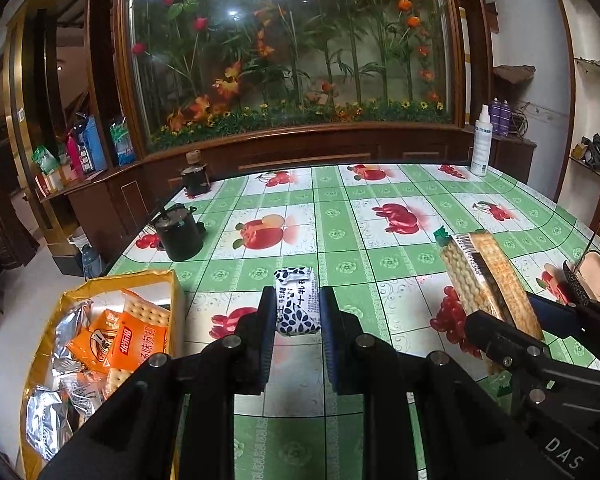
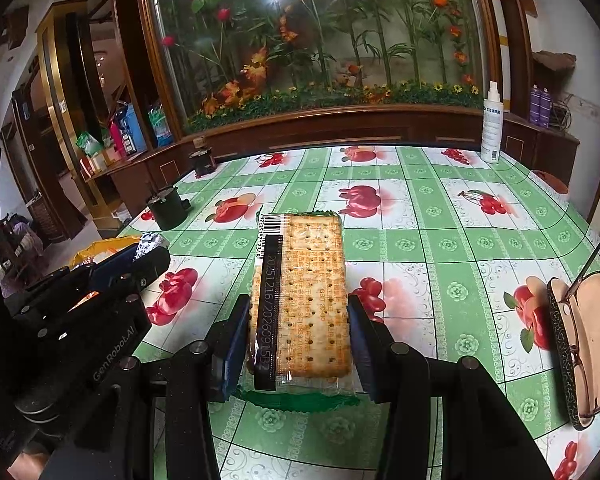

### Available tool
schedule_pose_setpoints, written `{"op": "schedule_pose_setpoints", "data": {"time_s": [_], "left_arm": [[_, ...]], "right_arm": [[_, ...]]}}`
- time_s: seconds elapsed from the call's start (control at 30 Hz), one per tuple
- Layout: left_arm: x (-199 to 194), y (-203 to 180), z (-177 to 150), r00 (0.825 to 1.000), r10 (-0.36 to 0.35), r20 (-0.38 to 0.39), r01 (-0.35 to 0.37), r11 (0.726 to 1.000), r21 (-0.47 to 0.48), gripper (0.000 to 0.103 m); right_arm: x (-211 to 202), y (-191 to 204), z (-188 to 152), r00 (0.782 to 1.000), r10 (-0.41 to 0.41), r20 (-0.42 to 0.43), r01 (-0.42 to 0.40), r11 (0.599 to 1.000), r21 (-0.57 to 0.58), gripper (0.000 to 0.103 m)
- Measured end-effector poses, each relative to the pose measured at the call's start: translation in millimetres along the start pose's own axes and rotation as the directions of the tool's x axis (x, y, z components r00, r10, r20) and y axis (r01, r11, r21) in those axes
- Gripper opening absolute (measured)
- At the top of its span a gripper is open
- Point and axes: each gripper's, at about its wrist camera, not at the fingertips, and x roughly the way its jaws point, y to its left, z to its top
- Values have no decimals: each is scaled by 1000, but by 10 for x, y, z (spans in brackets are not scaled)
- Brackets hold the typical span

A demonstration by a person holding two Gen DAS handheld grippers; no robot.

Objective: Organize snacks
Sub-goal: 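Lift the candy and cracker pack and carry both over the white tray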

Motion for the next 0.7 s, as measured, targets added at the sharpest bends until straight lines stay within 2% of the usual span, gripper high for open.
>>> {"op": "schedule_pose_setpoints", "data": {"time_s": [0.7], "left_arm": [[-217, 89, 76, 996, 25, 86, -23, 999, -32, 20]], "right_arm": [[-86, 100, -9, 999, 15, 41, -15, 1000, -7, 50]]}}
